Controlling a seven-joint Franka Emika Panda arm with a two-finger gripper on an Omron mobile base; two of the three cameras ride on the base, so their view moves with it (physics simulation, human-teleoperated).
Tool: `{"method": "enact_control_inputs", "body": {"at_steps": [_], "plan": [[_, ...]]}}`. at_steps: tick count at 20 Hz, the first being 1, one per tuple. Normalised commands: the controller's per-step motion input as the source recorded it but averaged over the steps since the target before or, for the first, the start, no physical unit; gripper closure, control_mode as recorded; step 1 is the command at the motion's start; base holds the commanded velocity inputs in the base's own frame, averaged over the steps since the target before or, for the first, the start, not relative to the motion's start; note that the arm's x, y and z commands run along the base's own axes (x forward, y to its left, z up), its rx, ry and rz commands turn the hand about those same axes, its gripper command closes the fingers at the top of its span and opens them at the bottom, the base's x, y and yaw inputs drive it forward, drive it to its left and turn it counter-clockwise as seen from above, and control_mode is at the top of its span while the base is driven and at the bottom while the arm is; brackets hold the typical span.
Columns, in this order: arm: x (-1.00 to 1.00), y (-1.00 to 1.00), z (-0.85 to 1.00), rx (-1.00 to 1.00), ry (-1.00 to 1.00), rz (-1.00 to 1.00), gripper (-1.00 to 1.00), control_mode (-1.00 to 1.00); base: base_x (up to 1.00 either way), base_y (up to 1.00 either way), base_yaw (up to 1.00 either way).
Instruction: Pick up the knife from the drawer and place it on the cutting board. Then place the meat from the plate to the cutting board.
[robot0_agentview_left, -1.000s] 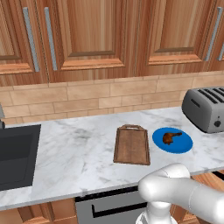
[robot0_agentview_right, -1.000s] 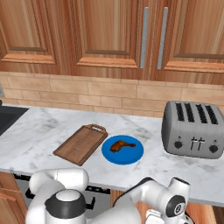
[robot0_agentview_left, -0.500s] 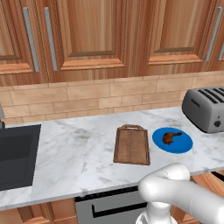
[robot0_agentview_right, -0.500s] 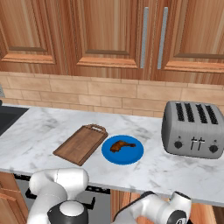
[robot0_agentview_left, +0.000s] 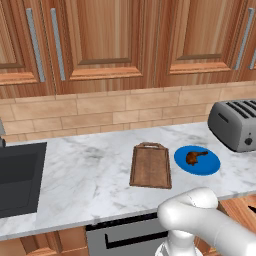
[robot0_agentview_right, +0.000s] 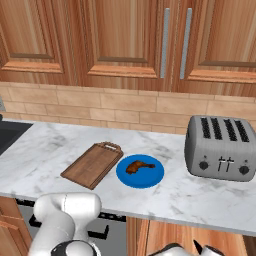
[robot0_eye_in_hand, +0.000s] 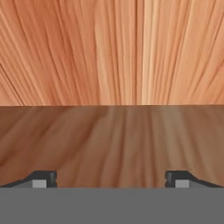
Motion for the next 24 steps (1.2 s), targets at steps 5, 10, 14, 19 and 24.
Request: {"method": "enact_control_inputs", "body": {"at_steps": [5, 10, 14, 19, 24], "plan": [[-0.77, -0.04, -0.11, 0.0, 0.03, 0.0, -1.0, -1.0, 0.0, 0.0, 0.0], [-0.22, 0.11, 0.24, 0.01, 0.0, 0.0, -1.0, -1.0, 0.0, 0.0, 0.0], [0.24, 0.11, 0.69, 0.03, 0.0, 0.02, -1.0, -1.0, 0.0, 0.0, 0.0], [0.25, 0.0, 0.67, 0.03, -0.08, 0.04, -1.0, -1.0, 0.0, 0.0, 0.0], [0.14, 0.0, 0.37, 0.05, -0.16, 0.04, -1.0, -1.0, 0.0, 0.0, 0.0]]}}
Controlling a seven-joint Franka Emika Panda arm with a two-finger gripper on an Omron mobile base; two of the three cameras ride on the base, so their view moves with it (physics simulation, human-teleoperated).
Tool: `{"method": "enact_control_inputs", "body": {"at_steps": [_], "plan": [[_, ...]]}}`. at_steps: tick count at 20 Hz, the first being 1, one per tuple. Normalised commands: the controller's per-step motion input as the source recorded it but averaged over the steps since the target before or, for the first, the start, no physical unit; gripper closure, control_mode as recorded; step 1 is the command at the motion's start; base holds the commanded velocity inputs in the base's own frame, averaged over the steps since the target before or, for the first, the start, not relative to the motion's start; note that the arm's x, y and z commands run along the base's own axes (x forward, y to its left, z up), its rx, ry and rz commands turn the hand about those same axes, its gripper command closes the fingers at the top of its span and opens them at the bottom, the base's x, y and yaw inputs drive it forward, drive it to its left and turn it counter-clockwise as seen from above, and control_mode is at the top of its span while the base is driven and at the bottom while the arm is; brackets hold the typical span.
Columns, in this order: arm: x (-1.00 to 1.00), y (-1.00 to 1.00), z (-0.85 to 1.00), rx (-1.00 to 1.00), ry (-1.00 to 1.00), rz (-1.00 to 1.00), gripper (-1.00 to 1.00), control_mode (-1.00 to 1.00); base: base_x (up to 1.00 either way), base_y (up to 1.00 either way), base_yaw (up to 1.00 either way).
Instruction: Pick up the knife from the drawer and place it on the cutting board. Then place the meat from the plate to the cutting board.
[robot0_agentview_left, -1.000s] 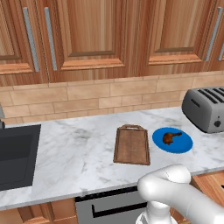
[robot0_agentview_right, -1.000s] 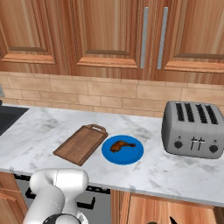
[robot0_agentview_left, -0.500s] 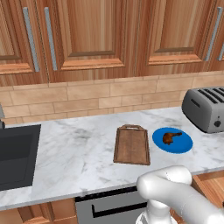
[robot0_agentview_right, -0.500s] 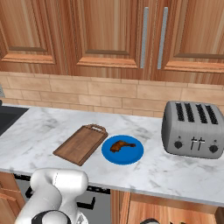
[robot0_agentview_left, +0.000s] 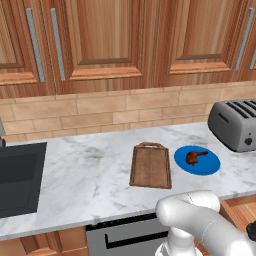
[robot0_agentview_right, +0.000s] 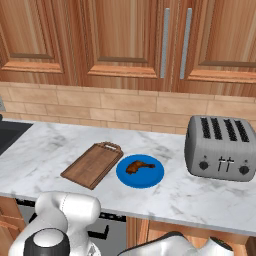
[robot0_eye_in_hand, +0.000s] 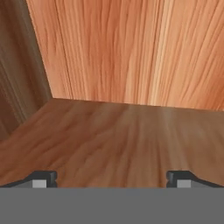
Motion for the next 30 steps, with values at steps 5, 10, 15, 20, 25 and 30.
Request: {"method": "enact_control_inputs", "body": {"at_steps": [5, 10, 15, 20, 25, 30], "plan": [[0.07, 0.0, 0.07, 0.08, -0.19, 0.1, -1.0, -1.0, 0.0, 0.0, 0.0], [0.15, 0.0, 0.0, 0.05, -0.17, 0.14, -1.0, -1.0, 0.0, 0.0, 0.0], [0.26, 0.02, 0.0, 0.04, -0.16, 0.04, -1.0, -1.0, 0.0, 0.0, 0.0], [0.36, 0.02, 0.0, 0.04, -0.09, 0.0, -1.0, -1.0, 0.0, 0.0, 0.0], [0.42, -0.01, 0.0, 0.05, -0.04, 0.01, -1.0, -1.0, 0.0, 0.0, 0.0], [0.33, -0.2, 0.0, 0.02, 0.0, 0.08, -1.0, -1.0, 0.0, 0.0, 0.0]]}}
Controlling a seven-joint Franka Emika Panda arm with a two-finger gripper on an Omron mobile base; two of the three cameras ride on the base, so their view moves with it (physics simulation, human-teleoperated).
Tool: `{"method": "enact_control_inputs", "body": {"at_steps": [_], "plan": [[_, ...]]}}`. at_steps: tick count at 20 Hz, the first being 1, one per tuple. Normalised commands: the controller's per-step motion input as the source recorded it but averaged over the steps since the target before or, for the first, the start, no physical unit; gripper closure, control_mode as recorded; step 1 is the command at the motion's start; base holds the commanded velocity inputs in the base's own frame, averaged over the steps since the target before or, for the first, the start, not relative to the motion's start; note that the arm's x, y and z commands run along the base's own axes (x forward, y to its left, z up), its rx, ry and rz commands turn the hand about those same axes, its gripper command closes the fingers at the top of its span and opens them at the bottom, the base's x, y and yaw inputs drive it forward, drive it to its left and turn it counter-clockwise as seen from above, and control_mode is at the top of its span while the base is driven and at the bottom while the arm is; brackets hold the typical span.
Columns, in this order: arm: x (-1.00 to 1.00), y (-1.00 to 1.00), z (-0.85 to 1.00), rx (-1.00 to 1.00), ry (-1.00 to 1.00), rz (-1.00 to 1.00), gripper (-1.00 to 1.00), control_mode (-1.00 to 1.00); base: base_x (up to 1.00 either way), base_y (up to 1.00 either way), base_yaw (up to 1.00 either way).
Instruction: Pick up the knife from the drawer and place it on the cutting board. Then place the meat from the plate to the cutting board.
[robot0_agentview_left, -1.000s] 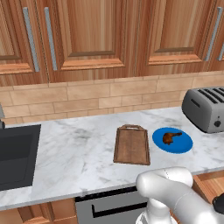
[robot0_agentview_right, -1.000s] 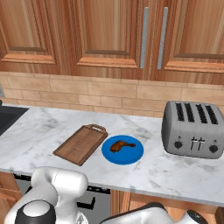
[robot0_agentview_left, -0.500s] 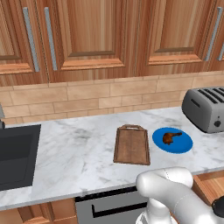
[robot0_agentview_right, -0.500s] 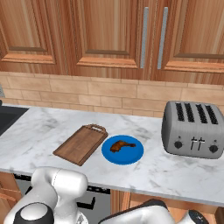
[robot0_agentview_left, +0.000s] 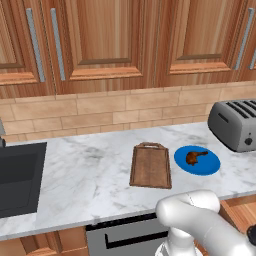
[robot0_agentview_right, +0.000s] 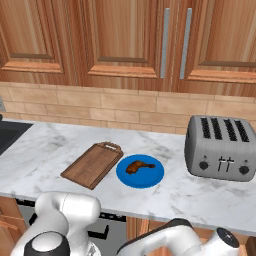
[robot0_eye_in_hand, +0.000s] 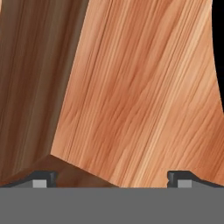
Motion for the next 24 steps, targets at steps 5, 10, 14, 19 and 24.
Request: {"method": "enact_control_inputs", "body": {"at_steps": [5, 10, 14, 19, 24], "plan": [[0.21, -0.24, -0.02, 0.0, 0.0, 0.01, -1.0, -1.0, 0.0, 0.0, 0.0], [0.18, -0.34, -0.06, 0.0, 0.0, 0.0, -1.0, -1.0, 0.0, 0.0, 0.0], [0.07, -0.36, -0.13, 0.0, 0.0, 0.0, -1.0, -1.0, 0.0, 0.0, 0.0], [0.0, -0.37, -0.15, 0.0, -0.01, 0.0, -1.0, -1.0, 0.0, 0.0, 0.0], [0.0, -0.25, -0.13, 0.0, -0.03, 0.0, -1.0, -1.0, 0.0, 0.0, 0.0]]}}
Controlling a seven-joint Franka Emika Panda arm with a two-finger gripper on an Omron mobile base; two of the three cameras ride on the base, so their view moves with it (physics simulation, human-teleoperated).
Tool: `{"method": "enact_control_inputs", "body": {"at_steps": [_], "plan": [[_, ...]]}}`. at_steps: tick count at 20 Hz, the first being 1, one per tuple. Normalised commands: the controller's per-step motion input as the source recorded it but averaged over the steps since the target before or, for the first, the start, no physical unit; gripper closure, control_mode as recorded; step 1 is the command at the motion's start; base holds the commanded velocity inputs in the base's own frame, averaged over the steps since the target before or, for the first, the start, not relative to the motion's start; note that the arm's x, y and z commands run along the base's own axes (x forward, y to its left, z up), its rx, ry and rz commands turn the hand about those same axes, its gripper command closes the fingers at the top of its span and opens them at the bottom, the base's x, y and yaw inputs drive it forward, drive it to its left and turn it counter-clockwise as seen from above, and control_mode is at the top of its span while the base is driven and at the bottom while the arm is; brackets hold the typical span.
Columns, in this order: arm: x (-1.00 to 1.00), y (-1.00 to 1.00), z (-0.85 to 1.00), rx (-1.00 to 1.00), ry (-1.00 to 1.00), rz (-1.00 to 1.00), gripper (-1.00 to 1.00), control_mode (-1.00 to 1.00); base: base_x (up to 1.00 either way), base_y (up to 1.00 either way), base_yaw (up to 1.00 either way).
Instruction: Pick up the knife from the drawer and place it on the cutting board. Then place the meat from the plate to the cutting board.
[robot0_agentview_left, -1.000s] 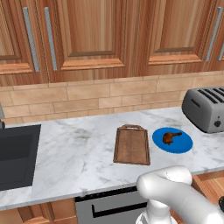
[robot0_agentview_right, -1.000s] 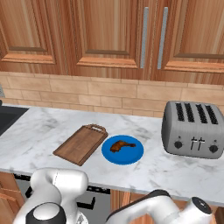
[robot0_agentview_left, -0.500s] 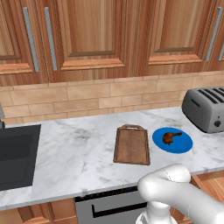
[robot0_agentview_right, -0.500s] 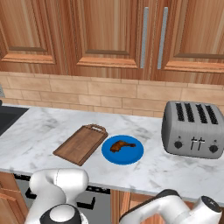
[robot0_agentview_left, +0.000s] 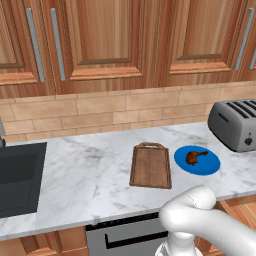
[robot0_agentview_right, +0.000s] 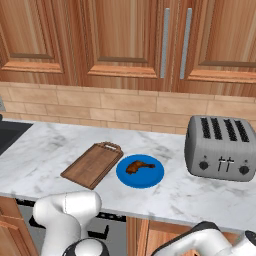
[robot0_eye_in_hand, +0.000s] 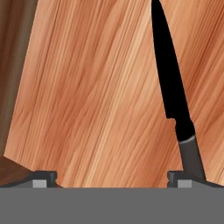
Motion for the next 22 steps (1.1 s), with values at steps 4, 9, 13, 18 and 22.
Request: {"method": "enact_control_inputs", "body": {"at_steps": [4, 9, 13, 18, 22], "plan": [[0.0, -0.11, -0.1, 0.0, -0.04, 0.02, -1.0, -1.0, 0.0, 0.0, 0.0], [0.0, -0.09, -0.12, 0.0, -0.06, 0.04, -1.0, -1.0, 0.0, 0.0, 0.0], [0.0, -0.14, -0.25, 0.0, -0.11, 0.05, -1.0, -1.0, 0.0, 0.0, 0.0], [0.0, -0.15, -0.3, 0.0, -0.13, 0.06, -1.0, -1.0, 0.0, 0.0, 0.0], [0.0, -0.06, -0.2, 0.0, -0.11, 0.03, -1.0, -1.0, 0.0, 0.0, 0.0]]}}
